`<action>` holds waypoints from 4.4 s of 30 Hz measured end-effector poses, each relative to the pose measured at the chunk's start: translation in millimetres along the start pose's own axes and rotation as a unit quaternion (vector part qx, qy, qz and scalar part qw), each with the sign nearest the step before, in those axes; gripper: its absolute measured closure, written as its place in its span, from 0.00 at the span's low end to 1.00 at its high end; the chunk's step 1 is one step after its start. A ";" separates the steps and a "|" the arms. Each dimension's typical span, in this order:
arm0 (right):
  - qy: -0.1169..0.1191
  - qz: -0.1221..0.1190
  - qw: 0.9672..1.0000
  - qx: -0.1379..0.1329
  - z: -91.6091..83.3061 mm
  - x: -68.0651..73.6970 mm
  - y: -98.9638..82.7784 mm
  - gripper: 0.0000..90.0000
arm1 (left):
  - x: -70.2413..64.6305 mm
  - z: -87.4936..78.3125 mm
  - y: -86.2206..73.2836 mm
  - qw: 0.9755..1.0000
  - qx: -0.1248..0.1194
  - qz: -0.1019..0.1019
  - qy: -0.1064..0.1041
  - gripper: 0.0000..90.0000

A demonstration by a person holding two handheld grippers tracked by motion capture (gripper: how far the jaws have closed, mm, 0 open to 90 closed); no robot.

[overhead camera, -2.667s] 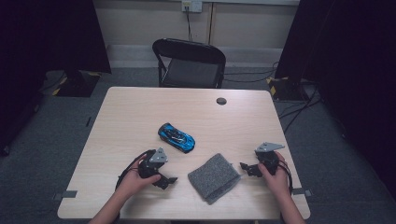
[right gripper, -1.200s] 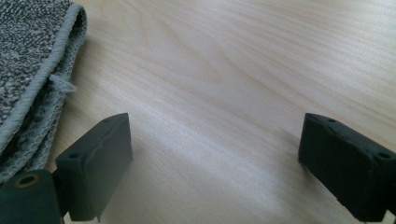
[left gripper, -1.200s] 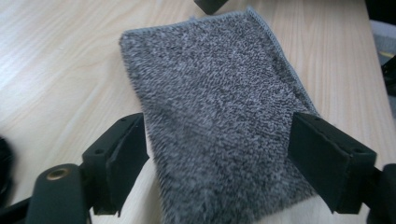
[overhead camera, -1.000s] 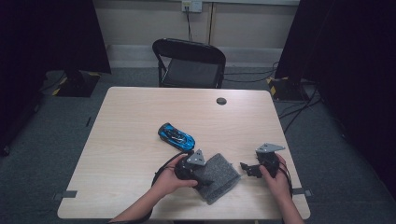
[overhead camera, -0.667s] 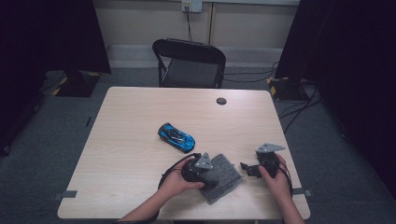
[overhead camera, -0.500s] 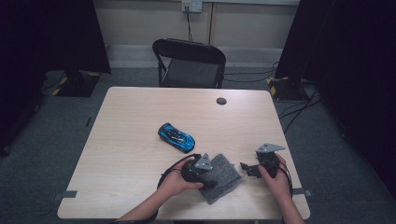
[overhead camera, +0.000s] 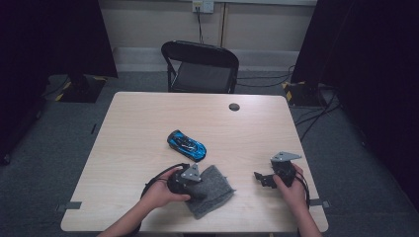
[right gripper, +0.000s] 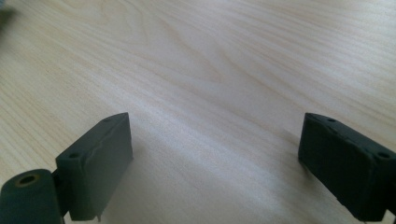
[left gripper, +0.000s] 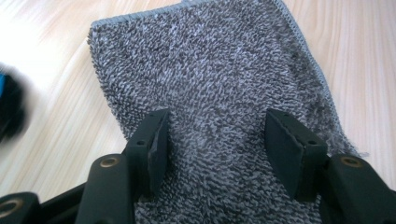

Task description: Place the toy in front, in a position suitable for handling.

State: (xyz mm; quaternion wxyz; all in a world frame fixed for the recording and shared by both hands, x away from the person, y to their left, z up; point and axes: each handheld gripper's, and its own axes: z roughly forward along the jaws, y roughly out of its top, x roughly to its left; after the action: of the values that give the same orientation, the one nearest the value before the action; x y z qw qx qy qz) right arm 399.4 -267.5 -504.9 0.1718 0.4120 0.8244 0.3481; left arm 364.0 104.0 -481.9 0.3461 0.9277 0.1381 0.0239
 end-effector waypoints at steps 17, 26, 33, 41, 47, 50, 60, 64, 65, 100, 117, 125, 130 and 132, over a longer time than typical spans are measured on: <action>0.002 0.004 1.000 0.002 0.8 1.0 0.9 0.09 | 5.5 -36.4 -43.0 1.000 -0.001 -0.026 0.012 0.45; 0.010 -0.008 1.000 0.004 -1.3 3.7 11.5 0.18 | 7.5 -35.8 -47.2 0.999 -0.015 -0.030 0.007 0.44; 0.050 -0.019 0.999 -0.010 7.6 15.8 37.8 0.18 | 7.4 -35.1 -49.6 0.999 -0.022 -0.036 0.009 0.43; 0.084 -0.021 0.996 -0.023 33.1 34.7 70.3 0.18 | 6.1 -34.5 -50.7 0.999 -0.027 -0.037 0.012 0.42; 0.096 -0.048 0.994 -0.015 52.0 50.8 92.0 0.17 | 5.5 -34.3 -51.5 0.999 -0.031 -0.037 0.015 0.42; 0.107 -0.043 0.993 -0.019 60.0 56.3 101.3 0.17 | 5.5 -34.1 -51.3 0.998 -0.033 -0.045 0.012 0.42; 0.119 -0.045 0.991 -0.027 82.3 72.8 127.2 0.17 | 4.7 -35.0 -49.4 0.997 -0.039 -0.059 0.014 0.33; 0.131 -0.038 0.990 -0.030 92.7 79.1 135.5 0.16 | 4.2 -34.1 -48.6 0.997 -0.039 -0.058 0.015 0.31; 0.133 -0.039 0.990 -0.029 95.1 81.4 137.7 0.16 | 4.1 -33.7 -48.6 0.998 -0.039 -0.056 0.016 0.31; 0.152 -0.105 0.983 0.003 164.9 140.2 174.7 0.16 | 6.2 -31.9 -51.6 0.997 -0.047 -0.059 0.008 0.31; 0.141 -0.122 0.982 0.016 173.1 144.3 171.1 0.21 | 6.8 -31.8 -52.9 0.997 -0.051 -0.060 0.005 0.31; 0.133 -0.121 0.984 0.007 171.9 142.1 169.8 0.28 | 6.8 -31.5 -53.2 0.997 -0.052 -0.060 0.005 0.31; 0.131 -0.120 0.984 0.008 171.5 142.6 169.9 0.29 | 6.8 -31.5 -53.6 0.997 -0.054 -0.060 0.005 0.31; 0.131 -0.122 0.984 0.009 171.3 142.4 169.9 0.29 | 6.9 -31.6 -53.7 0.997 -0.054 -0.060 0.005 0.31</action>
State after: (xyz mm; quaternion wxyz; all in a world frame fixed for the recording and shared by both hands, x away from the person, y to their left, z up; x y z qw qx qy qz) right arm 506.5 -8.6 -502.5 0.0993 0.2608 0.8868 0.3684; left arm 353.3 164.8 -493.1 0.3960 0.8975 0.1937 0.0150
